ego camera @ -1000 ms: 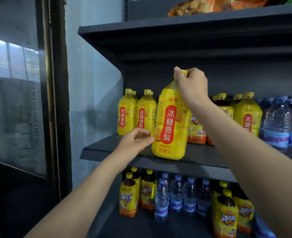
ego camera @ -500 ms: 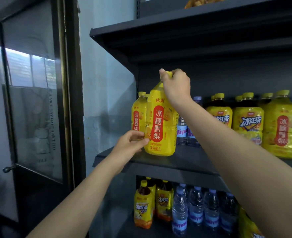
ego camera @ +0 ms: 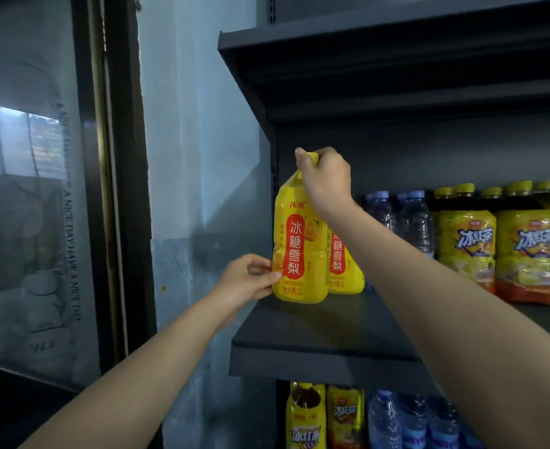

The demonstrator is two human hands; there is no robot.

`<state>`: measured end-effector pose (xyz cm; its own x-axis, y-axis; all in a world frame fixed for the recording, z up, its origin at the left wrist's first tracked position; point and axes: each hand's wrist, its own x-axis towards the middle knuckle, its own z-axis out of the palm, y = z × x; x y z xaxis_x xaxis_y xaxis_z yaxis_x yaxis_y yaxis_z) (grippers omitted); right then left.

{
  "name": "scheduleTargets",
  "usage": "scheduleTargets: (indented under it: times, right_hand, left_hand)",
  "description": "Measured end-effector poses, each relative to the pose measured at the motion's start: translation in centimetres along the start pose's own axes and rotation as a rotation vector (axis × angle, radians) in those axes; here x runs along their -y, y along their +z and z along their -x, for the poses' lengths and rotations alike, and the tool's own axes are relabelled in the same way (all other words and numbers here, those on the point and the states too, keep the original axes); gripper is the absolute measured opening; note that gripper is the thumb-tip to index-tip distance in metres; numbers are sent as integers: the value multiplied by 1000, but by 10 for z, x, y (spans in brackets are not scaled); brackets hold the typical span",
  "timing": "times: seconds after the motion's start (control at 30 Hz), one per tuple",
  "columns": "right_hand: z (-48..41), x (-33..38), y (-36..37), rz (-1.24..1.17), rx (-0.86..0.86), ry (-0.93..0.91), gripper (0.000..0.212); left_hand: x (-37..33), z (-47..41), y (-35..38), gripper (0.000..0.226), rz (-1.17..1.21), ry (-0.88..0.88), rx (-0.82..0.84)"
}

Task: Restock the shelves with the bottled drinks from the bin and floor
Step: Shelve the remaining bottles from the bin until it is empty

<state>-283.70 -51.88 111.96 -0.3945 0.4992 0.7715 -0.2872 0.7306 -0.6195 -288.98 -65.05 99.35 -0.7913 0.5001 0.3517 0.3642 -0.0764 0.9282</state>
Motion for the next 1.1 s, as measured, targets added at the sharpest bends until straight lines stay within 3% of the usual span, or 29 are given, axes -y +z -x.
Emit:
scheduleTargets:
  times: [0.37,0.5,0.63,1.1]
  right_hand:
    - [-4,-35,38,93,26,72,46]
    - [1,-39,34,131,107,33,45]
    - [16,-56,27,-20,190,93,57]
    - [6,-74,36,88,163,36,67]
  left_hand:
    - [40,-37,-15,15,-57,-13,95]
    - [49,-37,-15,17,11,-11,93]
    - [51,-39,-14,29,-154,55,75]
    - [58,-49,-4,30,-175,79,-14]
